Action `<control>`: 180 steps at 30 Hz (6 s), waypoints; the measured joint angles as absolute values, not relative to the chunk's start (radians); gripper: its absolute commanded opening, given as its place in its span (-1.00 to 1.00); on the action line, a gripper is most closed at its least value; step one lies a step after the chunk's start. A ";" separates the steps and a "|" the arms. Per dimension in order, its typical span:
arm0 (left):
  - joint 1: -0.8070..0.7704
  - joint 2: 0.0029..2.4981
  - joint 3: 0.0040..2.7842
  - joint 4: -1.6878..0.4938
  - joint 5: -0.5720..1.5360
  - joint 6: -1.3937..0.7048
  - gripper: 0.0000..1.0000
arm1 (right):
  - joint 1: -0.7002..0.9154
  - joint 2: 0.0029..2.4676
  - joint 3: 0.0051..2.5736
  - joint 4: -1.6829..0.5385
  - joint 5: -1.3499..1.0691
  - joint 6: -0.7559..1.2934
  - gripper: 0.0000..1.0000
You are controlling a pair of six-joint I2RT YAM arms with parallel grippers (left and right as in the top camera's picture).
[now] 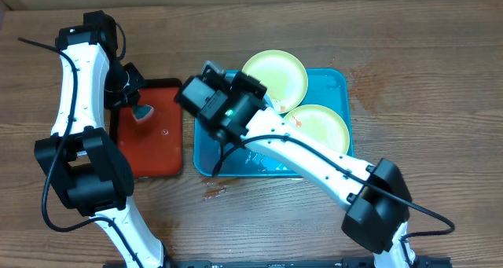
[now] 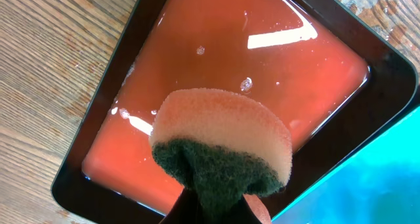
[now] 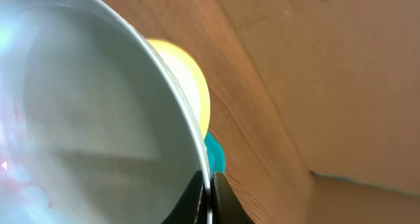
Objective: Clean dirty plates on tray and stack at the side
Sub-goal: 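Lift the white plate with right gripper and place it right of the blue tray, then grip the rim of the top yellow plate with right gripper, then wet the sponge on the red tray and move it to the yellow plate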
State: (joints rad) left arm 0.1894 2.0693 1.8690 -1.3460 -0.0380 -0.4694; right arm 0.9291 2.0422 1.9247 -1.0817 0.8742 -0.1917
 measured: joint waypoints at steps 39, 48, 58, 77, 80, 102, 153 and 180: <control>0.183 2.069 1.869 -1.319 -0.037 -0.469 -0.92 | 0.859 1.876 1.529 -0.603 1.111 -0.385 -0.93; 0.183 2.069 1.869 -1.321 -0.037 -0.469 -0.92 | 0.801 1.781 1.550 -0.628 0.985 -0.300 -0.93; 0.183 2.069 1.869 -1.318 -0.037 -0.468 -0.91 | 0.156 1.698 1.623 -0.909 0.022 -0.109 -0.92; 0.183 2.069 1.869 -1.316 -0.037 -0.468 -0.92 | -0.399 2.107 1.616 -0.892 -0.236 -0.059 -0.93; 0.183 2.069 1.869 -1.316 -0.037 -0.468 -0.92 | -0.412 2.122 1.615 -0.875 -0.234 -0.059 -0.91; 0.183 2.069 1.869 -1.311 -0.037 -0.468 -0.91 | -0.176 2.096 1.906 -0.987 -0.579 -0.195 0.70; 0.183 2.069 1.867 -1.319 -0.033 -0.464 -0.92 | 0.404 2.312 1.985 -1.149 -0.233 -0.038 -0.93; 0.183 2.069 1.578 -1.152 -0.032 -0.467 -0.92 | 0.415 2.315 1.920 -1.084 -0.255 0.075 -0.93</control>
